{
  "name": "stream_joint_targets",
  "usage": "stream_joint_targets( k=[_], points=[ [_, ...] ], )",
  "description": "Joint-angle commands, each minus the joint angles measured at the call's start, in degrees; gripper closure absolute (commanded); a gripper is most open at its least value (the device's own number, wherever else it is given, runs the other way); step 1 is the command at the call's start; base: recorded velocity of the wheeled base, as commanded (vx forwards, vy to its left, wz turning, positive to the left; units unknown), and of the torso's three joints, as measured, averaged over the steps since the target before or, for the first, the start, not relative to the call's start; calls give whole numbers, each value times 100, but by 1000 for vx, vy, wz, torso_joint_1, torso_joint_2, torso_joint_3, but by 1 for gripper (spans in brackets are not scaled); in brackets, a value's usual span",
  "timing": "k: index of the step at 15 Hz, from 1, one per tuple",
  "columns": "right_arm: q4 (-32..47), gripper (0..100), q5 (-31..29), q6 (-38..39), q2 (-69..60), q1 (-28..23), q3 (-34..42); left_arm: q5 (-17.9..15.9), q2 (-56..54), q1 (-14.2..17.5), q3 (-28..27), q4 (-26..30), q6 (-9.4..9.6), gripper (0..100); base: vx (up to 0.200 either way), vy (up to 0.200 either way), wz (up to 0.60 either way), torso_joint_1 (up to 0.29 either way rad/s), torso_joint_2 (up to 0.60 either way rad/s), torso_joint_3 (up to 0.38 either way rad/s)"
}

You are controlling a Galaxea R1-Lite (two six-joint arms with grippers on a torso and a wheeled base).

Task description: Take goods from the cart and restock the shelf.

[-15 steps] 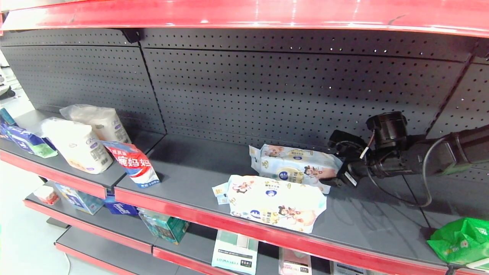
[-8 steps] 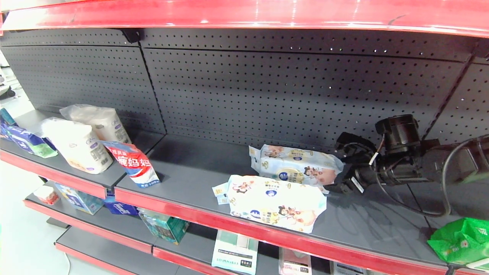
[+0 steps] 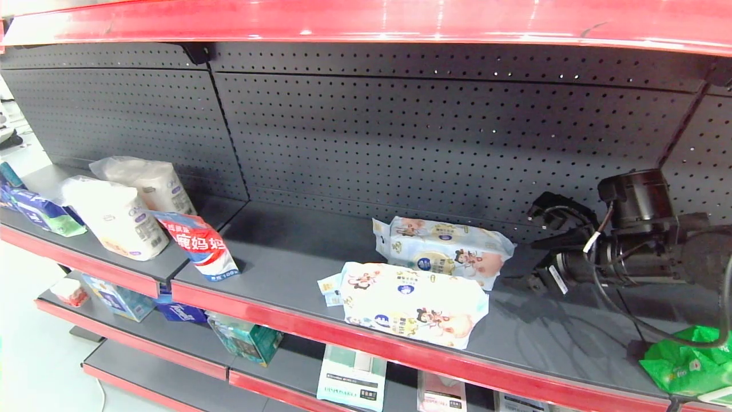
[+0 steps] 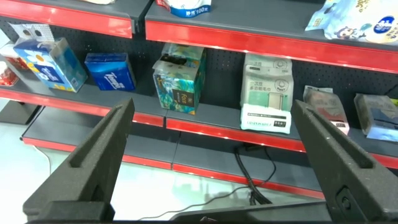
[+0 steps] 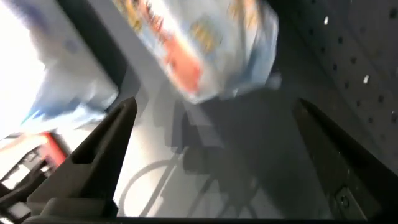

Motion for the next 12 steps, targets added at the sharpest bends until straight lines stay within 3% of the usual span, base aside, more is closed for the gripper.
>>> stream_joint_targets(
  k=[1, 3, 5, 6, 8, 9, 12],
  points=[
    [1, 0, -10, 39, -541, -7, 395, -36, 5, -3, -1, 8, -148, 0, 0, 0, 0, 0, 0, 0],
    [-7, 0, -1, 66, -717, -7, 685, -19, 5, -3, -1, 17, -509, 0, 0, 0, 0, 0, 0, 0],
    [-16, 0, 17, 250, -823, 10, 834, -63, 5, 6, -10, 17, -500, 0, 0, 0, 0, 0, 0, 0],
    [-25, 0, 26, 523, -893, 54, 878, -80, 5, 6, -10, 17, -465, 0, 0, 0, 0, 0, 0, 0],
    [-43, 0, 26, 900, -937, 89, 896, -71, 5, -3, -10, 17, -210, 0, 0, 0, 0, 0, 0, 0],
    [-43, 0, 43, 944, -990, 80, 904, -80, 5, -3, -1, 8, -78, 0, 0, 0, 0, 0, 0, 0],
    [-34, 0, 483, 892, -1658, 107, 1528, -80, 5, 6, -10, 8, 89, 0, 0, 0, 0, 0, 0, 0]
  ],
)
